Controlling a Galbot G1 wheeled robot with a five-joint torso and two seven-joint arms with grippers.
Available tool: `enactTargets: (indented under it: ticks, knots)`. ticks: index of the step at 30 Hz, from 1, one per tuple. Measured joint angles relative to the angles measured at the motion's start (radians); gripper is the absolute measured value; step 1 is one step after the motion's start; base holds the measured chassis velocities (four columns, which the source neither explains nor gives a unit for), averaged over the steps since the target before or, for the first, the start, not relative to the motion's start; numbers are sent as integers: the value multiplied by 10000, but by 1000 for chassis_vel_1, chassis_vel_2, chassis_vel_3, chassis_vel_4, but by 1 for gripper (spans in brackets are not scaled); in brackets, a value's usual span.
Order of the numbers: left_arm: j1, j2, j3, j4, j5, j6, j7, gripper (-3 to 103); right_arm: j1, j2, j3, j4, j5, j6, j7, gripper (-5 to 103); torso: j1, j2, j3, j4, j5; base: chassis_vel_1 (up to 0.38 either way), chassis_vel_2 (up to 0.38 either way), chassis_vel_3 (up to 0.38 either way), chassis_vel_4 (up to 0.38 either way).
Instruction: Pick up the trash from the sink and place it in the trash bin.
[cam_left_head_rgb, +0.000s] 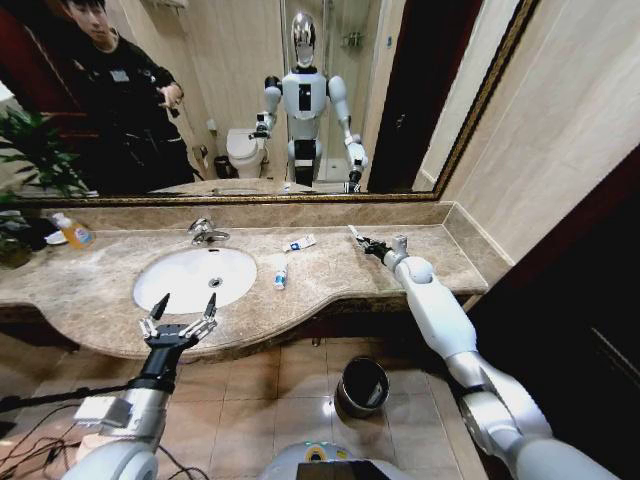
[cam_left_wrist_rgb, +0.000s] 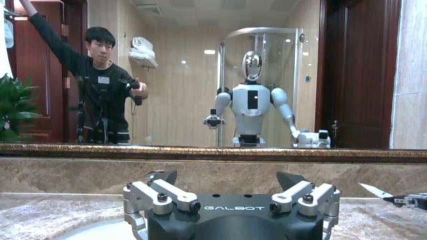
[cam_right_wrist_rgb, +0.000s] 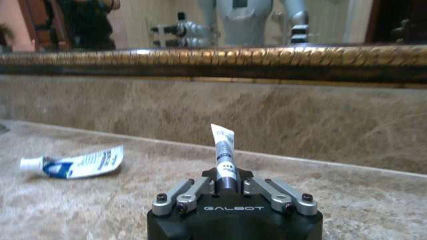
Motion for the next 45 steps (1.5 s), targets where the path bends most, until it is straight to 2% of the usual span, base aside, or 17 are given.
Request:
enactTargets:
  ticks: [3, 8, 13, 17, 19, 27, 33, 35, 38, 41, 45]
  knots:
    - [0, 0, 0, 0, 0, 0, 0, 100, -348, -154, -31, 483, 308, 251, 611, 17, 0, 0, 0, 0, 1, 0, 0, 0, 0]
    - [0, 0, 0, 0, 0, 0, 0, 100, -975, -326, 205, 1045, 370, 817, 1176, 17, 0, 0, 0, 0, 0, 0, 0, 0, 0]
    - [0, 0, 0, 0, 0, 0, 0, 100, -1537, -402, 512, 1691, 434, 891, 1501, 17, 0, 0, 0, 0, 0, 0, 0, 0, 0]
    - [0, 0, 0, 0, 0, 0, 0, 100, -2591, -583, 883, 2943, 678, 874, 1812, 17, 0, 0, -1, 0, -1, 0, 0, 0, 0]
    - [0, -1, 0, 0, 0, 0, -1, 100, -3620, -693, 1193, 4024, 834, 851, 1909, 17, -1, 0, -1, -1, 1, 0, 0, 0, 0]
    - [-1, 0, 0, 0, 0, 0, 0, 100, -5295, -650, 1541, 6030, 859, 837, 2376, 17, -1, 0, -1, -1, 0, 0, 0, 0, 0]
    - [0, 0, 0, 0, 0, 0, 0, 100, -6190, -490, 1876, 6952, 753, 901, 2394, 17, -1, 0, -1, 0, -2, 0, 0, 0, 0]
    - [0, 0, 0, -1, 0, 0, 0, 100, -6994, -290, 2074, 7500, 702, 983, 2375, 17, -1, 1, -1, 0, -1, 0, 0, 0, 0]
    - [0, -1, 0, 0, 0, 0, 0, 100, -7733, -93, 2189, 7768, 438, 1259, 2264, 17, -1, 1, -1, 0, 0, 0, 0, 0, 0]
    - [0, 0, 0, 0, 0, 0, 0, 100, -8711, 268, 2388, 7829, -91, 1875, 1954, 17, -2, 1, 0, -2, 0, 0, 0, 0, 0]
    - [0, 0, 0, 0, 0, 0, 0, 100, -9591, 587, 2483, 7787, -169, 2455, 1929, 17, 0, 0, 0, 0, 2, 0, 0, 0, 0]
